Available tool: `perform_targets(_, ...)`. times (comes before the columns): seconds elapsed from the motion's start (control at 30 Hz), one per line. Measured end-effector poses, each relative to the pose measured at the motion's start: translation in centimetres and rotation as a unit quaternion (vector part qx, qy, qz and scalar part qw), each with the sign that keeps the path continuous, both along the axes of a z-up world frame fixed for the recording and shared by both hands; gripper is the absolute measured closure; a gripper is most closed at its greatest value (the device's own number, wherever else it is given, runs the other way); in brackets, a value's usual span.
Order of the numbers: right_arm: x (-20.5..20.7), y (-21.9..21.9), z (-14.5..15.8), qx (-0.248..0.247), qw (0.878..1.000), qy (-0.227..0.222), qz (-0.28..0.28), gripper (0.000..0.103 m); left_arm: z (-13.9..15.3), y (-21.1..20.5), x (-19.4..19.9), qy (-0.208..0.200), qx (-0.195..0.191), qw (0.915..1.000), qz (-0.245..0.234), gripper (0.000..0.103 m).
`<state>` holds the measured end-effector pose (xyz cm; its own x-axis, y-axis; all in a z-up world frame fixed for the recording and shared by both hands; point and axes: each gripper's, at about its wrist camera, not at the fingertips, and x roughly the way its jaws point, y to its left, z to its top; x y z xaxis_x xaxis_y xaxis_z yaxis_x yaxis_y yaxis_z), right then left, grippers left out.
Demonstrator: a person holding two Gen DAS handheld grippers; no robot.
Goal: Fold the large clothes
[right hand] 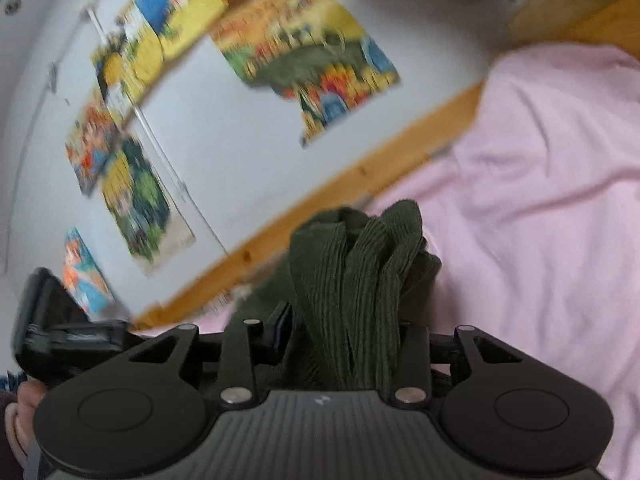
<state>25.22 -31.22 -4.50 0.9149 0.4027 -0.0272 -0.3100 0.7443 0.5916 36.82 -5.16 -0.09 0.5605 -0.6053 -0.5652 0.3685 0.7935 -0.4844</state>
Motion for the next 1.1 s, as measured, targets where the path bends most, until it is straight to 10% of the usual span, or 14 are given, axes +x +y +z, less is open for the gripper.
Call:
perform_targets(0.27,1.8,0.0,-2.1,-0.002,0.999,0.027,-0.042,0.061,0.9,1.5,2.2,-0.005,0.013,0.9998,0.015,0.019)
perform_targets(0.57,1.3,-2.2,-2.5,-0.037,0.990,0.096,-0.091,0.035,-0.9,-3.0,0.4,-0.055,0.097,0.9937,-0.009,0.004)
perform_targets(0.8,0.3,-2.9,-2.5,-0.020,0.992,0.107,-0.057,0.002,-1.0,-1.3,-0.7,-0.008,0.030,0.9986,0.042,0.001)
perform_targets(1.1,2.6,-2.2,-5.2,-0.009,0.990,0.139,-0.024,0.003,-4.6,2.2,0.6,0.067,-0.054,0.9958,0.031,0.000)
